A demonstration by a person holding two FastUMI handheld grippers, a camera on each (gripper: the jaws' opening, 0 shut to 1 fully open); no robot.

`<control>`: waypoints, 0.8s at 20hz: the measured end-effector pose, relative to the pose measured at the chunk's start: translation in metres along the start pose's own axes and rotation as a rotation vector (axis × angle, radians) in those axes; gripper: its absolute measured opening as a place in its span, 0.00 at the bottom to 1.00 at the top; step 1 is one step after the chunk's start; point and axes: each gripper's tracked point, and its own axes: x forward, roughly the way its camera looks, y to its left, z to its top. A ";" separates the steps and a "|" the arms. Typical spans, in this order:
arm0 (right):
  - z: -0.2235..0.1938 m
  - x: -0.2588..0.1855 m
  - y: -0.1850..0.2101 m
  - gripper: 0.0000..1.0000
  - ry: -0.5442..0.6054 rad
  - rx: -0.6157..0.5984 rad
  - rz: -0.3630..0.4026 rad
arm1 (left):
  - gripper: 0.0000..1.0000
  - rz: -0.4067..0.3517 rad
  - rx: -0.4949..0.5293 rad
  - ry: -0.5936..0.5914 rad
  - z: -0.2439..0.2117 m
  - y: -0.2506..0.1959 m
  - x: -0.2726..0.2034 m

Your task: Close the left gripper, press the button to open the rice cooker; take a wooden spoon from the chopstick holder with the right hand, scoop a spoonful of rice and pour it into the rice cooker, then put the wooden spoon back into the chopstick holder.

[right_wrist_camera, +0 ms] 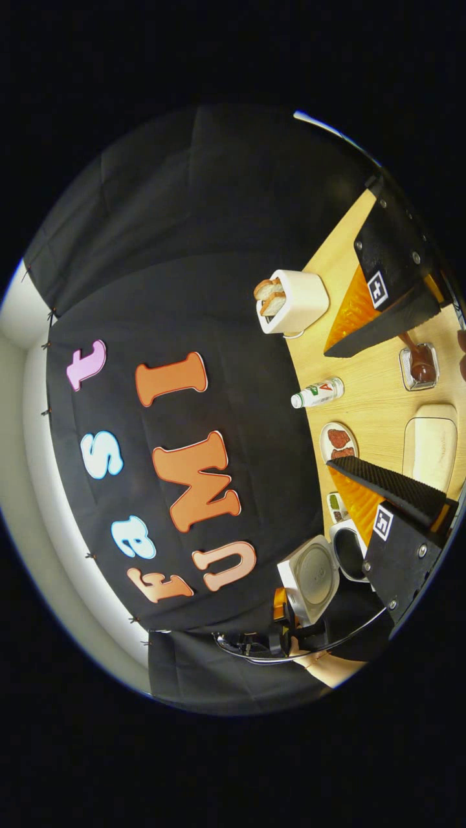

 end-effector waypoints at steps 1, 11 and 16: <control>0.003 -0.003 0.000 0.94 -0.007 -0.022 -0.005 | 1.00 -0.010 -0.005 0.014 -0.012 -0.004 -0.004; 0.021 -0.043 0.011 0.94 -0.044 -0.080 0.032 | 1.00 -0.026 -0.004 0.112 -0.122 -0.018 -0.018; 0.011 -0.057 0.003 0.95 -0.021 -0.084 0.013 | 0.99 -0.007 0.069 0.126 -0.147 -0.018 -0.017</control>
